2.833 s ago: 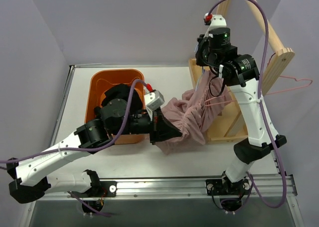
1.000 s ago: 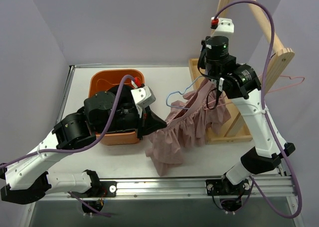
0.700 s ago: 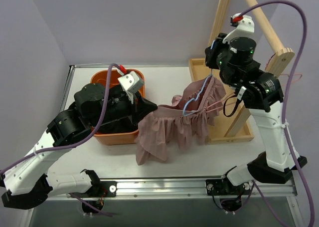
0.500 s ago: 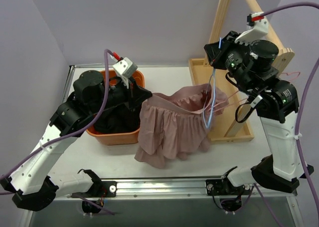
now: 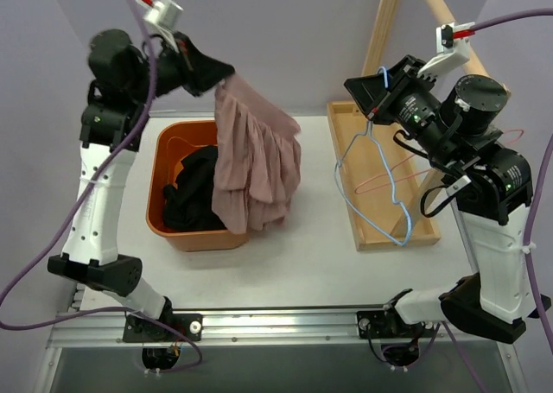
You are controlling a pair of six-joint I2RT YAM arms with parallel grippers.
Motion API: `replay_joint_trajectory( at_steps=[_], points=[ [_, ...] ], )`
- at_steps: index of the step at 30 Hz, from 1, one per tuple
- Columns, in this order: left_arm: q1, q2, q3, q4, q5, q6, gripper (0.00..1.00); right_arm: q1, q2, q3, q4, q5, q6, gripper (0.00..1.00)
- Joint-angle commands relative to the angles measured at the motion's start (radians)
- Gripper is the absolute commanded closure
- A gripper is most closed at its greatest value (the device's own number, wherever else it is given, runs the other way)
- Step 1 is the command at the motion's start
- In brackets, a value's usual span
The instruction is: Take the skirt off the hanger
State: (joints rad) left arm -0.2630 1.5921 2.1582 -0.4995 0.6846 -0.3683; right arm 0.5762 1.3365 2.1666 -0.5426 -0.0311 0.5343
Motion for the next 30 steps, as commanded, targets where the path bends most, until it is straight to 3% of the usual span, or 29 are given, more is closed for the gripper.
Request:
replay_joint_trajectory(
  at_steps=[1, 3, 7, 9, 13, 16, 23, 30],
  points=[
    [0.157, 0.044, 0.164, 0.435, 0.256, -0.317, 0.98, -0.004, -0.043, 0.029, 0.018, 0.005, -0.020, 1.00],
    [0.230, 0.081, 0.242, 0.575, 0.288, -0.468, 0.98, -0.006, -0.053, 0.016, 0.004, 0.028, -0.033, 1.00],
    [0.463, 0.045, 0.238, 0.654, 0.262, -0.531, 0.98, -0.006, -0.057, 0.018, -0.020, 0.059, -0.050, 1.00],
    [0.508, 0.031, 0.212, 0.671, 0.257, -0.534, 0.98, -0.006, -0.048, 0.027, -0.028, 0.056, -0.057, 1.00],
    [0.522, 0.026, 0.183, 0.696, 0.305, -0.535, 0.98, -0.004, -0.017, 0.056, -0.066, 0.054, -0.076, 1.00],
    [0.521, 0.011, 0.100, 0.826, 0.335, -0.630, 0.98, -0.006, -0.010, 0.053, -0.065, 0.053, -0.082, 1.00],
    [0.489, -0.009, 0.028, 0.958, 0.400, -0.738, 0.98, -0.006, -0.042, -0.056, -0.004, 0.054, -0.076, 1.00],
    [0.427, -0.021, 0.058, 0.928, 0.402, -0.721, 0.98, -0.004, -0.042, -0.025, -0.040, 0.072, -0.095, 1.00]
  ],
)
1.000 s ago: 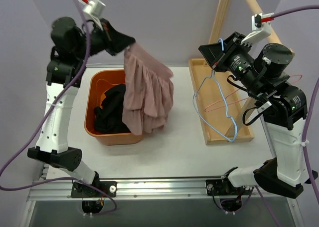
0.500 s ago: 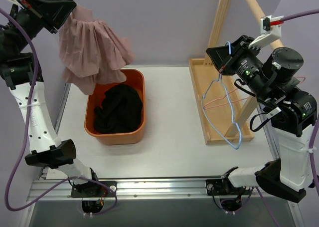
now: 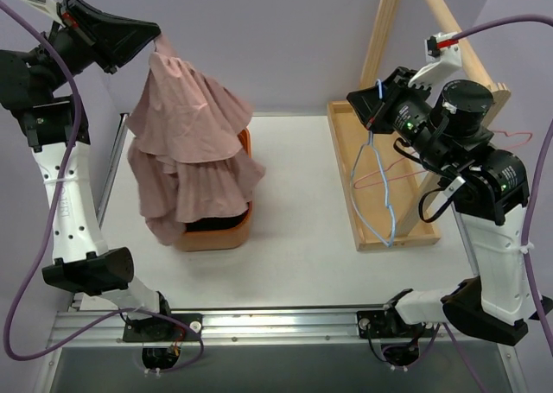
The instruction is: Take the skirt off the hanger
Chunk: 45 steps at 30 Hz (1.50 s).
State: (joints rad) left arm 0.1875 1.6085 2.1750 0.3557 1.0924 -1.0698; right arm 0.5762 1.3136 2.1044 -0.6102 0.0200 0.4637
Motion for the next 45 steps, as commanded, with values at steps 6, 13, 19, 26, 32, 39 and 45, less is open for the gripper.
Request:
replay_joint_trajectory(
  at_steps=[6, 13, 19, 26, 32, 39, 45],
  points=[
    [-0.030, -0.033, 0.002, 0.095, 0.003, -0.027, 0.98, -0.004, -0.019, 0.065, 0.004, 0.029, -0.039, 1.00],
    [-0.005, -0.033, -0.037, 0.088, -0.008, -0.007, 0.98, -0.006, 0.007, 0.095, -0.005, 0.026, -0.045, 1.00],
    [0.050, -0.097, -0.127, 0.053, -0.032, 0.042, 0.98, -0.006, 0.039, 0.169, -0.034, 0.023, -0.060, 1.00],
    [0.070, -0.156, -0.274, -0.055, -0.026, 0.136, 0.98, -0.004, -0.014, 0.055, 0.015, -0.003, -0.042, 1.00],
    [-0.080, -0.144, -0.538, -0.093, -0.038, 0.259, 0.98, -0.004, -0.050, -0.020, 0.020, 0.006, -0.046, 1.00],
    [-0.163, -0.148, -0.728, -0.323, -0.201, 0.444, 0.98, -0.006, -0.083, -0.008, -0.013, 0.049, -0.071, 1.00],
    [-0.301, -0.070, -0.785, -0.697, -0.513, 0.662, 0.98, -0.004, -0.094, -0.012, -0.008, 0.035, -0.059, 1.00]
  ],
)
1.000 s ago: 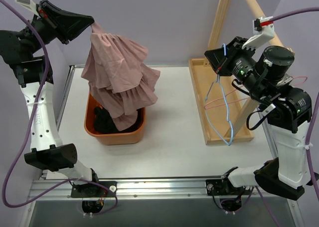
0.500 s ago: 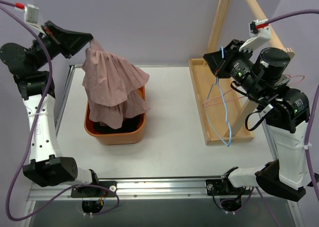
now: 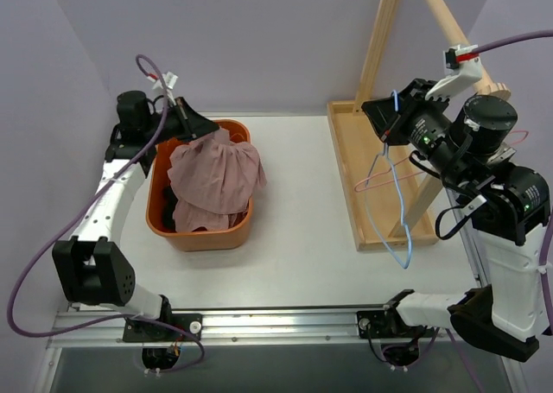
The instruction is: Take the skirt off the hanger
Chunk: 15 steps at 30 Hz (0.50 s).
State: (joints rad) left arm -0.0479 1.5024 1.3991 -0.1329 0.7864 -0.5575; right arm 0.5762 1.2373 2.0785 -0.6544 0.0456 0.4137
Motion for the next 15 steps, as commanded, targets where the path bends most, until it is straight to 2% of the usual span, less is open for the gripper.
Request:
replay_joint_trajectory(
  at_steps=[1, 2, 3, 4, 9, 12, 15],
  points=[
    [-0.084, 0.056, 0.000, -0.325, -0.266, 0.215, 0.98, -0.004, -0.015, 0.012, 0.036, 0.007, -0.009, 1.00],
    [-0.102, 0.100, 0.014, -0.377, -0.330, 0.246, 0.98, -0.006, -0.013, 0.014, 0.033, -0.001, -0.006, 1.00],
    [-0.142, 0.122, 0.024, -0.426, -0.455, 0.272, 0.98, -0.006, -0.006, 0.015, 0.030, -0.016, -0.004, 1.00],
    [-0.153, 0.140, 0.024, -0.479, -0.501, 0.300, 0.98, -0.006, -0.004, 0.014, 0.029, -0.023, -0.003, 1.00],
    [-0.164, 0.217, -0.061, -0.504, -0.680, 0.320, 0.98, -0.004, -0.010, 0.014, 0.019, -0.020, -0.004, 1.00],
    [-0.179, 0.260, -0.081, -0.551, -0.829, 0.347, 0.98, -0.006, -0.001, 0.019, 0.018, -0.027, -0.009, 1.00],
    [-0.219, 0.317, -0.048, -0.668, -1.039, 0.381, 0.98, -0.006, -0.012, -0.026, 0.041, -0.035, -0.004, 1.00]
  ],
)
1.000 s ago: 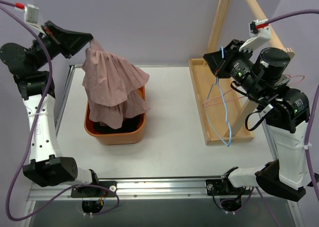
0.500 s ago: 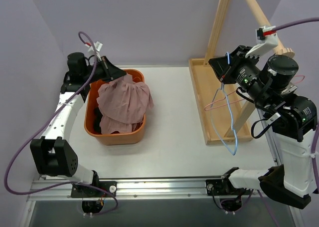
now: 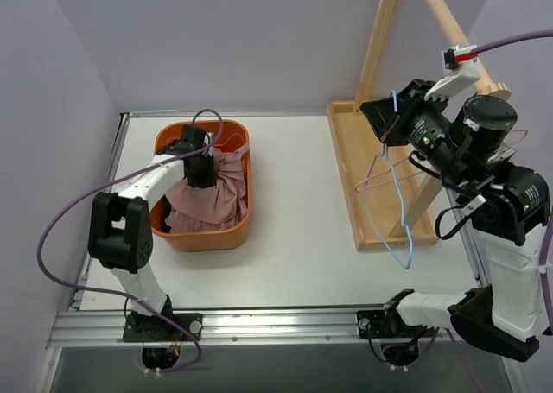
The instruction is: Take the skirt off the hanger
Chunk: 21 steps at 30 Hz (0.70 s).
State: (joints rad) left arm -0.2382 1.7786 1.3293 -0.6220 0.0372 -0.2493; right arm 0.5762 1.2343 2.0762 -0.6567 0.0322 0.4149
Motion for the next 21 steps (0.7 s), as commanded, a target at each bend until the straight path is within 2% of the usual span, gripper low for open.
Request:
replay_joint_trajectory(
  at_steps=[1, 5, 8, 9, 10, 11, 12, 13, 18, 21],
  points=[
    [-0.030, 0.041, 0.019, -0.179, -0.316, 0.071, 0.98, -0.004, -0.015, -0.036, 0.049, -0.021, -0.004, 1.00],
    [-0.004, -0.018, -0.005, -0.113, -0.205, 0.039, 0.96, -0.006, -0.033, -0.061, 0.063, -0.021, 0.002, 1.00],
    [-0.004, -0.102, -0.004, -0.078, -0.145, 0.007, 0.80, -0.006, -0.029, -0.056, 0.033, -0.021, -0.005, 1.00],
    [-0.006, -0.137, -0.008, -0.056, -0.113, -0.004, 0.72, -0.006, -0.015, -0.048, 0.016, -0.014, -0.011, 1.00],
    [-0.007, -0.212, -0.005, -0.047, -0.097, -0.025, 0.50, -0.006, -0.007, -0.038, 0.005, -0.008, -0.013, 1.00],
    [-0.012, -0.249, 0.005, -0.045, -0.085, -0.034, 0.33, -0.006, -0.001, -0.036, -0.007, -0.009, -0.016, 1.00],
    [-0.025, -0.283, 0.045, -0.051, -0.077, -0.045, 0.17, -0.006, 0.017, -0.036, -0.014, -0.014, -0.027, 1.00],
    [-0.032, -0.356, 0.066, -0.051, -0.073, -0.066, 0.06, -0.006, 0.030, -0.036, -0.027, -0.014, -0.031, 1.00],
    [-0.058, -0.533, 0.211, -0.032, -0.037, -0.133, 0.06, -0.006, 0.082, -0.068, -0.014, -0.002, -0.047, 1.00],
    [-0.070, -0.605, 0.267, 0.071, 0.133, -0.197, 0.06, -0.003, 0.111, -0.085, 0.005, -0.015, -0.044, 1.00]
  ],
)
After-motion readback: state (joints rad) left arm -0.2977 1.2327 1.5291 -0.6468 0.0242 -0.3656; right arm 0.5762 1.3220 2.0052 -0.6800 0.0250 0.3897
